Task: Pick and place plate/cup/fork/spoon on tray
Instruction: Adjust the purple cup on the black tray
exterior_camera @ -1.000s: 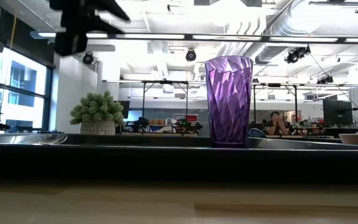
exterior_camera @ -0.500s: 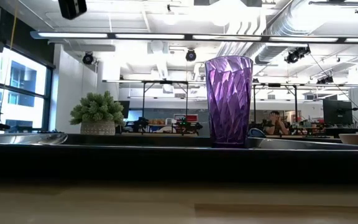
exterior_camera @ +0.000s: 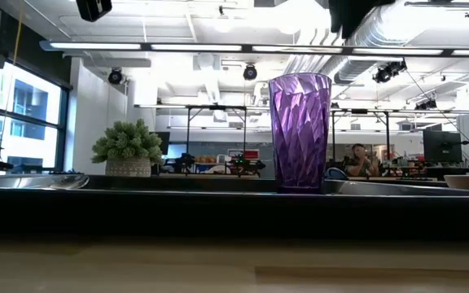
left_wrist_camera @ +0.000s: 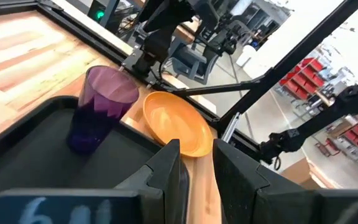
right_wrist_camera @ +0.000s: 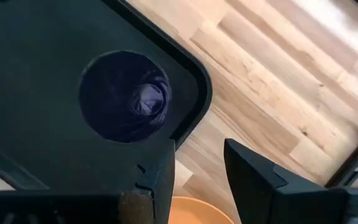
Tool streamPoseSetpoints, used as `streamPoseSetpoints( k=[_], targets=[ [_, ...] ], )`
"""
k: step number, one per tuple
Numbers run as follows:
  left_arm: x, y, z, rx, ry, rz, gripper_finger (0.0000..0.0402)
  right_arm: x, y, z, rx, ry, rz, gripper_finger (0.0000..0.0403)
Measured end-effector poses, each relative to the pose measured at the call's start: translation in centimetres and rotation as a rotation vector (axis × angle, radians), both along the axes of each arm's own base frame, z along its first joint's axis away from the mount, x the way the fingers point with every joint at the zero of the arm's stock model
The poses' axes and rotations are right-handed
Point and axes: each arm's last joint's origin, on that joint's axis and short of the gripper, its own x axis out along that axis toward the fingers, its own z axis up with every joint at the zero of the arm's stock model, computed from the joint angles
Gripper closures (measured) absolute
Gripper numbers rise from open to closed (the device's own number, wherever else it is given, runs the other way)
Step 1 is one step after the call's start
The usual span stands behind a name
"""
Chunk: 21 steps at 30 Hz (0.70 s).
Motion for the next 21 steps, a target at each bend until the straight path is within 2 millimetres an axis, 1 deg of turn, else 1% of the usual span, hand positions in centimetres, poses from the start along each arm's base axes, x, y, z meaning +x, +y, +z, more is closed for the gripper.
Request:
streamPoseSetpoints(
  k=[4, 11, 18, 21],
  targets=[
    [0.1, 0.3, -0.1, 0.003, 0.006, 0.018, 0.0316, 0.3, -1.2, -1.6, 0.02, 0.013, 0.012, 0.0272],
    [0.4, 1.2, -0.1, 0.003, 0.007, 0.068, 0.0316, 1.5, -2.8, -3.9, 0.089, -0.034, 0.093, 0.0272],
    [0.6, 2.1, -0.1, 0.001, 0.007, 0.117, 0.0316, 1.8, -3.6, -6.6, 0.123, -0.004, 0.124, 0.0272],
    [0.7, 2.5, -0.1, 0.001, 0.007, 0.137, 0.0316, 1.8, -3.6, -7.1, 0.12, -0.003, 0.136, 0.0272]
  ],
)
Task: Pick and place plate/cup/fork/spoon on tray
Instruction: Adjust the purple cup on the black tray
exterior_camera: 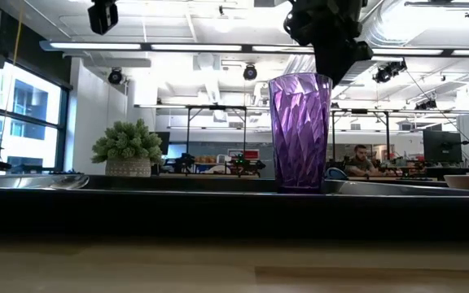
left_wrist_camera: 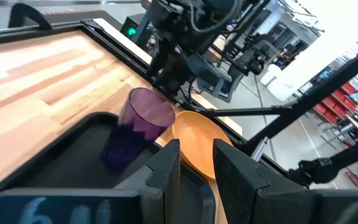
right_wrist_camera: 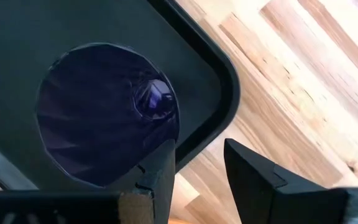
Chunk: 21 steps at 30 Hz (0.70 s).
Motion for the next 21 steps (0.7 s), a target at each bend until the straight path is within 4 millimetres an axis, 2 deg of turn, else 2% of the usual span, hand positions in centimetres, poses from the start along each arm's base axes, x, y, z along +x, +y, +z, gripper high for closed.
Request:
streamPoseSetpoints(
  k=[17, 21],
  targets=[
    [0.18, 1.06, 0.0, -0.018, -0.002, 0.06, 0.0316, 0.61, -0.05, -0.13, -0.011, -0.042, 0.029, 0.0272],
    [0.18, 1.06, -0.01, -0.018, -0.002, 0.06, 0.0316, 1.01, -0.07, -0.68, -0.01, -0.023, 0.03, 0.0272]
  ],
)
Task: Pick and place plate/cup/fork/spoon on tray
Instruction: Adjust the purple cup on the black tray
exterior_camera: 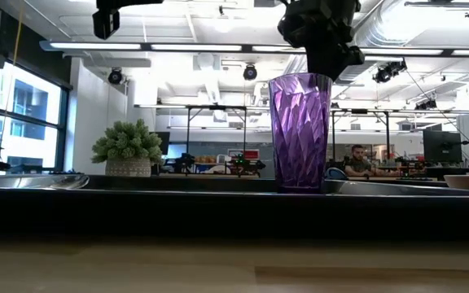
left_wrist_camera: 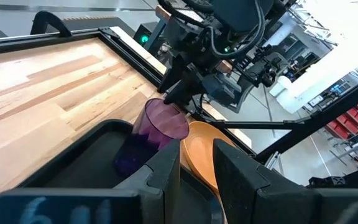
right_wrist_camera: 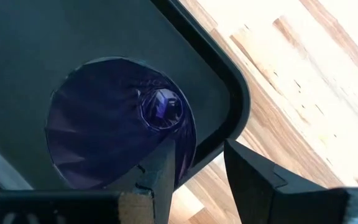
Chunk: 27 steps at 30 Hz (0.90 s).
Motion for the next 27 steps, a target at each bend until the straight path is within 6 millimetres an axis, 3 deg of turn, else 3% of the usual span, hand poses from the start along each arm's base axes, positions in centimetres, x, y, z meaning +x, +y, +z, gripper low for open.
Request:
streamPoseSetpoints(
  k=[12, 27],
  targets=[
    [-0.05, 0.01, -0.19, 0.004, 0.021, 0.0, 0.0316, 0.7, 0.05, -0.81, 0.038, 0.011, -0.005, 0.0278],
    [-0.05, 0.01, -0.2, 0.005, 0.021, -0.001, 0.0316, 0.7, 0.04, -0.81, 0.046, 0.01, -0.039, 0.0396]
  ],
)
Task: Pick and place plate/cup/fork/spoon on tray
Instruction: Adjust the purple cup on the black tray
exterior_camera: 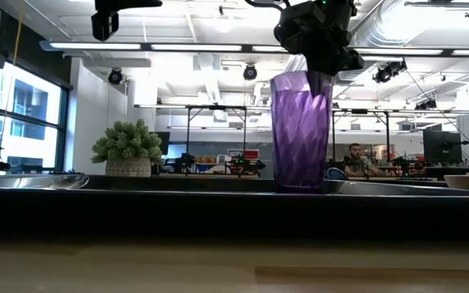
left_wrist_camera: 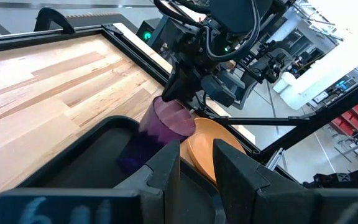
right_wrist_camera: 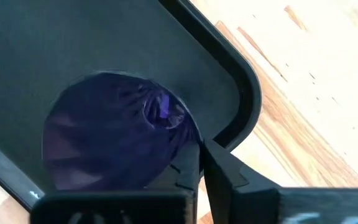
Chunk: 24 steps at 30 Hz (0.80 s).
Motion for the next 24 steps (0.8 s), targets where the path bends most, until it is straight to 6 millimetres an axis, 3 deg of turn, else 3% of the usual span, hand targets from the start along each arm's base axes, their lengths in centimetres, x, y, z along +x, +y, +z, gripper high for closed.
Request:
streamPoseSetpoints(
  k=[24],
  targets=[
    [0.0, 0.0, 0.0, -0.008, -0.001, 0.002, 0.0316, -0.8, -1.3, 0.3, -0.041, 0.037, -0.048, 0.0402]
  ],
)
